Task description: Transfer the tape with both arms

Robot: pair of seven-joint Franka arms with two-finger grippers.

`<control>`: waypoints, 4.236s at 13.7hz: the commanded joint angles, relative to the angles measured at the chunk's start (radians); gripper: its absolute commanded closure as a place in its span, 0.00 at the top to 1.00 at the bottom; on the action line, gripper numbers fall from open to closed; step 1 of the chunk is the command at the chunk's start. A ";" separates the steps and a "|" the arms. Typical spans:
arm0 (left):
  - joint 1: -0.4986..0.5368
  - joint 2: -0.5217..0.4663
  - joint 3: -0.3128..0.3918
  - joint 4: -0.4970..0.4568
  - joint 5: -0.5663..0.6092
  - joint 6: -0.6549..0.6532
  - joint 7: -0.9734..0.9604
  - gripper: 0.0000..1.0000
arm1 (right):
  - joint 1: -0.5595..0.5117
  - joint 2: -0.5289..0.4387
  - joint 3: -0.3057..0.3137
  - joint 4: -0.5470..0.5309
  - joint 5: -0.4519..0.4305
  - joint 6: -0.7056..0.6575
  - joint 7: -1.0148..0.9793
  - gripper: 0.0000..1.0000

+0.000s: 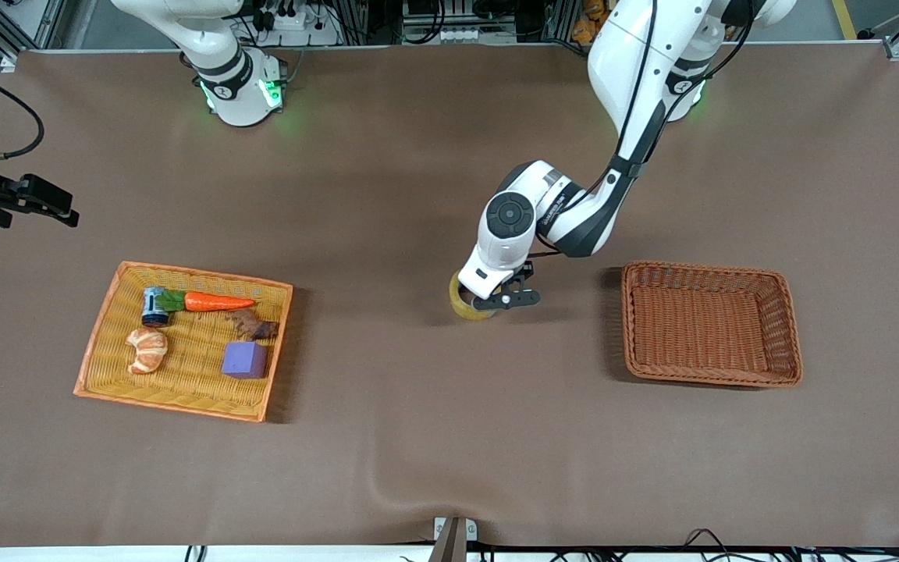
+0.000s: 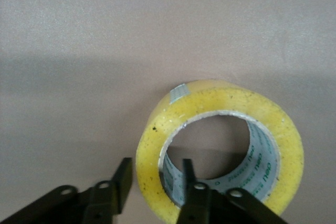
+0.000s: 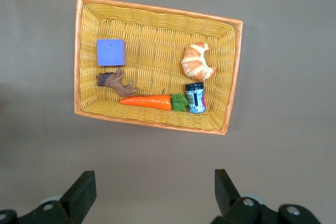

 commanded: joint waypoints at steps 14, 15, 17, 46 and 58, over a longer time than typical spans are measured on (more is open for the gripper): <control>0.374 -0.271 0.004 0.006 0.040 -0.290 0.360 0.00 | -0.032 0.014 0.023 -0.009 0.017 0.056 0.065 1.00; 0.412 -0.275 0.004 0.003 0.039 -0.307 0.425 0.00 | -0.032 0.008 0.022 -0.009 0.017 0.080 0.058 1.00; 0.489 -0.274 0.003 -0.003 0.036 -0.371 0.491 0.00 | -0.034 0.007 0.020 -0.012 0.014 0.091 0.051 1.00; 0.678 -0.507 -0.023 0.221 0.034 -0.699 0.743 1.00 | -0.041 0.014 0.025 -0.020 0.007 0.079 0.040 1.00; 0.675 -0.739 -0.023 0.026 0.019 -0.741 0.743 1.00 | -0.044 0.014 0.025 -0.021 0.007 0.077 0.038 1.00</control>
